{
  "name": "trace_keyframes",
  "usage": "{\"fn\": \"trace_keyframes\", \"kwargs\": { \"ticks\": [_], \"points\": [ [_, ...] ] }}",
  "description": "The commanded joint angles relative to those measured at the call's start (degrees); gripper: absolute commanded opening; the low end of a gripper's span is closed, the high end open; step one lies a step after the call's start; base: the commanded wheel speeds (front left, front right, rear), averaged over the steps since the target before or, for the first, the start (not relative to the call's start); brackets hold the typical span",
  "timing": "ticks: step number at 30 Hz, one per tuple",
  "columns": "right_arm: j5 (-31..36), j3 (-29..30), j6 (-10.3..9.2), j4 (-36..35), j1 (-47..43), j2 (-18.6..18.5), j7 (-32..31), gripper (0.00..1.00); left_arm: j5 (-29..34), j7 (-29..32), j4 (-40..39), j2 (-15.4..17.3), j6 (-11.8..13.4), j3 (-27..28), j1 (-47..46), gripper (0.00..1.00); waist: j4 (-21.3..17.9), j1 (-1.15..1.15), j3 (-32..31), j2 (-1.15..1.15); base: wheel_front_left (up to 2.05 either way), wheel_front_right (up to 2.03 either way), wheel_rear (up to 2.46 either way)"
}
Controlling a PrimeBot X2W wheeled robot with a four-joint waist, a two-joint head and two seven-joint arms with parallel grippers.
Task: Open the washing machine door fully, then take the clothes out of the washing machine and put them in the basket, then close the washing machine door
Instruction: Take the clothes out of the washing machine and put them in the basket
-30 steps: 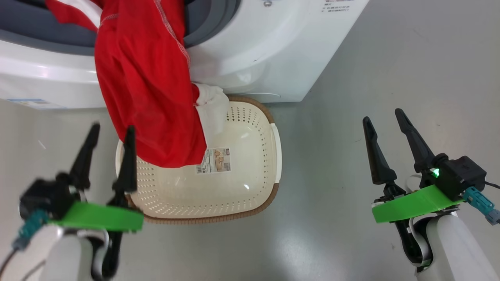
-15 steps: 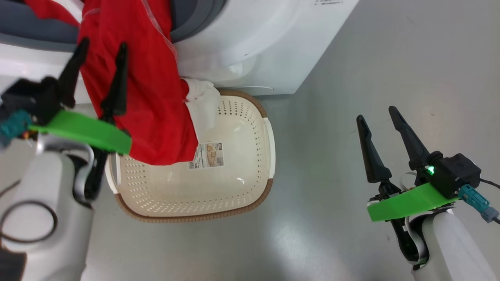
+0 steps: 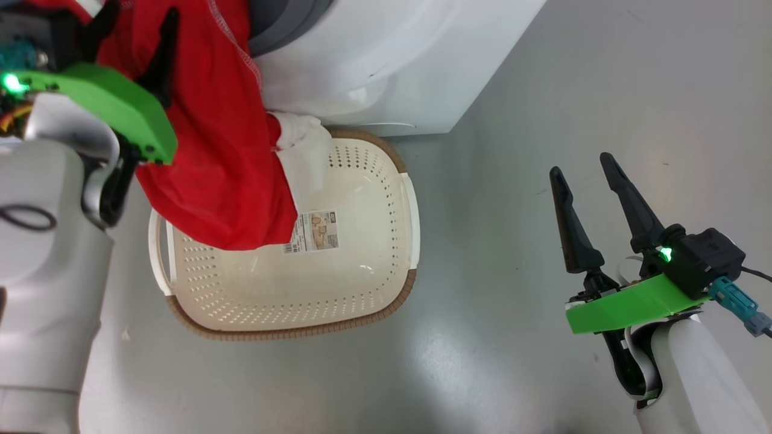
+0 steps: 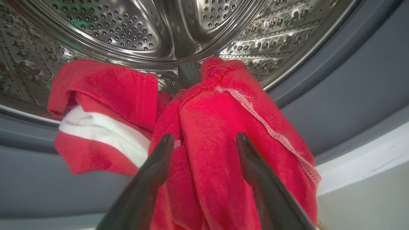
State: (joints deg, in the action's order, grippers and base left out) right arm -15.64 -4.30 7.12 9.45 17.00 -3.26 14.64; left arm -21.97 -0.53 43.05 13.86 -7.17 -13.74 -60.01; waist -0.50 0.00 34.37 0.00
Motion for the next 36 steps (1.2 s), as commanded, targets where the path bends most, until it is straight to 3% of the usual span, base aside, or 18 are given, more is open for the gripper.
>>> {"fn": "trace_keyframes", "kwargs": {
  "ticks": [1, 15, 16, 17, 18, 24, 36],
  "points": [
    [0.36, -1.34, 0.36, -1.21, 0.14, 0.32, 0.36, 1.0, -0.67, 0.54, -0.01, 2.99, -0.32, 0.82, -1.72, 1.0, -0.16, 0.0, 0.16, 0.0, 0.0, 0.0, 0.0],
    [-0.19, -1.42, 0.36, -1.62, 0.84, 0.37, 0.36, 1.0, -9.13, 4.69, 9.63, 4.4, -0.32, -8.67, -9.1, 0.98, -1.14, 0.0, 1.29, 0.0, 0.0, 0.0, 0.0],
    [-0.22, -1.42, 0.36, -1.66, 0.88, 0.37, 0.36, 1.0, -9.58, 4.44, 9.99, 4.55, -0.32, -9.28, -9.3, 0.52, -1.15, 0.0, 1.32, 0.0, 0.0, 0.0, 0.0],
    [-0.23, -1.41, 0.36, -1.68, 0.95, 0.37, 0.36, 1.0, -9.94, 3.84, 10.16, 4.68, -0.32, -9.91, -9.49, 0.42, -1.14, 0.0, 1.33, 0.0, 0.0, 0.0, 0.0],
    [-0.25, -1.39, 0.36, -1.71, 1.01, 0.37, 0.36, 1.0, -10.35, 3.34, 10.46, 4.77, -0.32, -10.47, -9.6, 0.0, -1.12, 0.0, 1.32, 0.0, 0.0, 0.0, 0.0],
    [-0.13, -1.16, 0.36, -1.86, 0.97, 0.37, 0.36, 1.0, -13.39, -1.26, 10.87, 5.05, -0.32, -13.5, -9.27, 0.0, -0.73, 0.0, 1.07, 0.0, 0.0, 0.0, 0.0],
    [0.14, -0.74, 0.36, -1.71, -0.58, 0.38, 0.36, 1.0, -16.96, -12.67, 11.3, 4.67, -0.32, -14.54, -2.92, 0.0, 0.35, 0.0, -1.0, 0.0, 0.0, 0.0, 0.0]
  ]
}}
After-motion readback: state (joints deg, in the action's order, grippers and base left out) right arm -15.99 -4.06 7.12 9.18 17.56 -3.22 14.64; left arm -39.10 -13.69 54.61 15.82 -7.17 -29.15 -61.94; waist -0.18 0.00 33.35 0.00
